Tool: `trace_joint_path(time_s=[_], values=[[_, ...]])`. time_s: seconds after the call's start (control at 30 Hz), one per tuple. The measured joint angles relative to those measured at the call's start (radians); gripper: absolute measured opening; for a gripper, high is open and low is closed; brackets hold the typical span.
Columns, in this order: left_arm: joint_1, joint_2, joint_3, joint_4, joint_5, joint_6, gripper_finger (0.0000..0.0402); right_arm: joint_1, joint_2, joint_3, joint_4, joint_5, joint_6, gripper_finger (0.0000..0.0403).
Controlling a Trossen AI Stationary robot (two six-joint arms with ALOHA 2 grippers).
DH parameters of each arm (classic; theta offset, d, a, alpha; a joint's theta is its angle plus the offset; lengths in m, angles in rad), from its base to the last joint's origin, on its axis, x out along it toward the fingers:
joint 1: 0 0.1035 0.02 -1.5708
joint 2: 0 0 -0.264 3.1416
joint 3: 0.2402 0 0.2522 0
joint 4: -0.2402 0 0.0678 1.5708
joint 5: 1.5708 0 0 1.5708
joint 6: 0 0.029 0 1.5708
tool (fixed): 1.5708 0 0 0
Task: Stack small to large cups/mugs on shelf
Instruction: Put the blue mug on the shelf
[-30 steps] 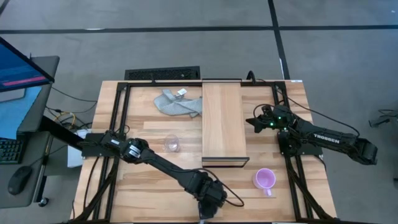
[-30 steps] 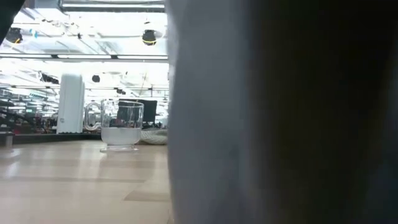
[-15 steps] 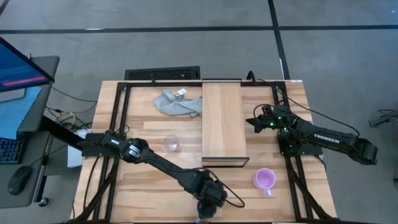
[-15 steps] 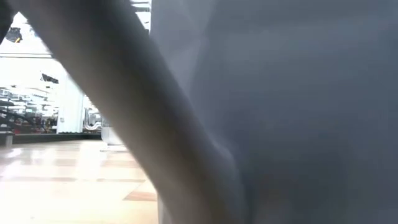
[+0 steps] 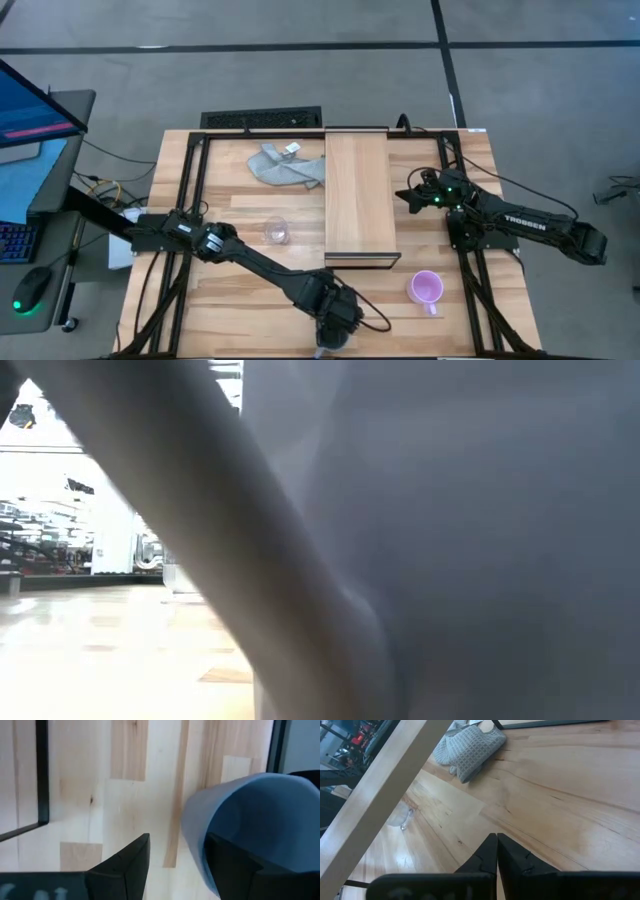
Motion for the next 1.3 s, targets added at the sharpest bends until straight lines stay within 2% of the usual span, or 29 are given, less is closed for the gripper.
trace_joint_path(time_s=[0.6, 0.73, 0.9, 1.13, 1.3], values=[[-0.017, -0.109, 0.0, -0.082, -0.067, 0.0, 0.0178, 0.0, 0.001, 0.0, 0.0, 0.0, 0.001, 0.0033], [-0.016, -0.163, 0.0, -0.201, -0.254, 0.0, 0.0178, 0.0, 0.001, 0.0, 0.0, 0.0, 0.001, 0.0033], [-0.015, -0.299, 0.0, -0.355, -0.517, -0.06, 0.0178, 0.0, 0.001, 0.0, 0.0, 0.0, 0.0, 0.0033], [-0.079, -0.525, -0.023, -0.356, -0.847, -0.13, 0.0178, 0.0, 0.001, 0.0, 0.028, -0.046, 0.0, 0.0033], [-0.171, -0.673, -0.119, -0.357, -1.038, -0.216, 0.0178, 0.0, -0.001, 0.0, 0.151, -0.088, -0.02, 0.0033]])
